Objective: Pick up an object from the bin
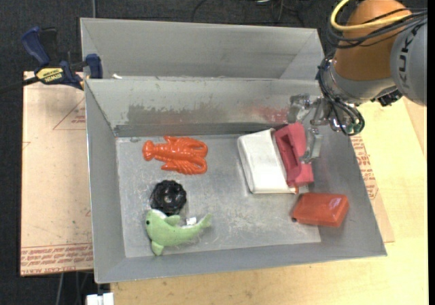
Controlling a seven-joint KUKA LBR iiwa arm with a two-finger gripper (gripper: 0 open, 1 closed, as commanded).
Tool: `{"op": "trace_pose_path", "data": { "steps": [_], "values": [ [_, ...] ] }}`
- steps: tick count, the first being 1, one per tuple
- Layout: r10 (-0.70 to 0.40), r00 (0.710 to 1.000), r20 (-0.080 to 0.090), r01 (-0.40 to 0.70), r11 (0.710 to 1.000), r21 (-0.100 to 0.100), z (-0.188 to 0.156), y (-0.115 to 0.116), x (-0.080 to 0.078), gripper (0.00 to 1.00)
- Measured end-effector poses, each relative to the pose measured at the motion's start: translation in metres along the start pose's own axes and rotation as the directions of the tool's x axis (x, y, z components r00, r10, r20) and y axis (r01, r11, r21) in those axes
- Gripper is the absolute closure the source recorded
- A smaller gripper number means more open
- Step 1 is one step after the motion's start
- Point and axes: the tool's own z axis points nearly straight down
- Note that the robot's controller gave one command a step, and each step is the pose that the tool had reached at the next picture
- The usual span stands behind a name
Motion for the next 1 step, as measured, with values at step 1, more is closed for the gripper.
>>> {"op": "trace_pose_path", "data": {
  "steps": [1],
  "values": [
    [-0.003, 1.0, 0.008, 0.003, 1.0, 0.001, -0.0055, 0.0007, -0.0016, 0.0]
  ]
}}
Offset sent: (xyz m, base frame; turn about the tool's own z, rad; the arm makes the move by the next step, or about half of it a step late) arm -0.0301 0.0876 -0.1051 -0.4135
